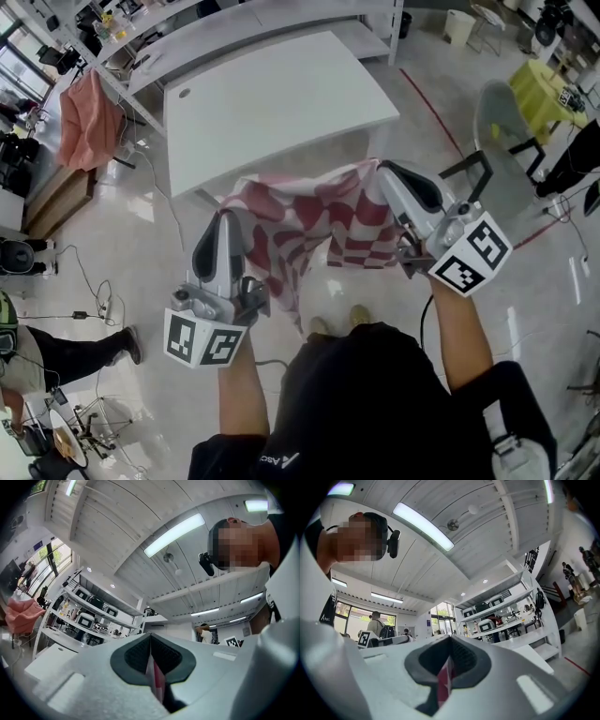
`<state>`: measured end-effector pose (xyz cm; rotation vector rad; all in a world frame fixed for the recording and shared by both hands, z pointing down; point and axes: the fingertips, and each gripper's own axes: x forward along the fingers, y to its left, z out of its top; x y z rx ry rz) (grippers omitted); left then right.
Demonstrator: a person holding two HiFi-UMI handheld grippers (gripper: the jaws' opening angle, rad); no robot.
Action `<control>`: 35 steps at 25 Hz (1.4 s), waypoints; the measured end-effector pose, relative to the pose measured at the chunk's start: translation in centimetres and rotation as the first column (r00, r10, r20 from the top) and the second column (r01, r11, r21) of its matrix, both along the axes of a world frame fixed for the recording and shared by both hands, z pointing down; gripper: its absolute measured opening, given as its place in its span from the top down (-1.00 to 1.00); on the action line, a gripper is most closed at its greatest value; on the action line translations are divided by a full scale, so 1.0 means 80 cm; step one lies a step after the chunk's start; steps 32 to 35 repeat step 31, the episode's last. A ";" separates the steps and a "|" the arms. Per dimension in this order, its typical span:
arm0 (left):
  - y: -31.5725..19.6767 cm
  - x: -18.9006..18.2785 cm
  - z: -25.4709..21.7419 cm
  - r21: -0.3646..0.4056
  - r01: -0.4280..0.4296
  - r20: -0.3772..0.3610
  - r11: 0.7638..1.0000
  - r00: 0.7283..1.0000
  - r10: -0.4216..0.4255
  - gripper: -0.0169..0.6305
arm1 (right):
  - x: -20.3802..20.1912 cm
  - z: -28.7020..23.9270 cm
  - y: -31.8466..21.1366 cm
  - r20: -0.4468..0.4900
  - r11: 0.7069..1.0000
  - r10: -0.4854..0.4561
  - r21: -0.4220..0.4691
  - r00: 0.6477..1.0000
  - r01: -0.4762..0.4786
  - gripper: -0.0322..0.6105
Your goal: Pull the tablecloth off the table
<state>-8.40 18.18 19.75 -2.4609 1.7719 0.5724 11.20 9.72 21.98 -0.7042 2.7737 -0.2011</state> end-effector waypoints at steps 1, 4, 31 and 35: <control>-0.001 0.003 0.000 -0.001 -0.005 0.000 1.000 1.000 0.005 0.92 | 0.001 0.001 0.001 -0.001 1.000 0.002 0.000 1.000 -0.002 0.89; 0.000 0.007 0.002 -0.002 -0.014 0.001 1.000 1.000 0.014 0.92 | 0.003 0.005 0.003 -0.002 1.000 0.011 0.002 1.000 -0.011 0.89; -0.003 -0.001 -0.006 0.005 -0.024 -0.015 1.000 1.000 0.024 0.92 | -0.005 0.007 0.001 -0.031 1.000 0.013 0.003 0.999 -0.012 0.89; -0.003 -0.001 -0.006 0.005 -0.024 -0.015 1.000 1.000 0.024 0.92 | -0.005 0.007 0.001 -0.031 1.000 0.013 0.003 0.999 -0.012 0.89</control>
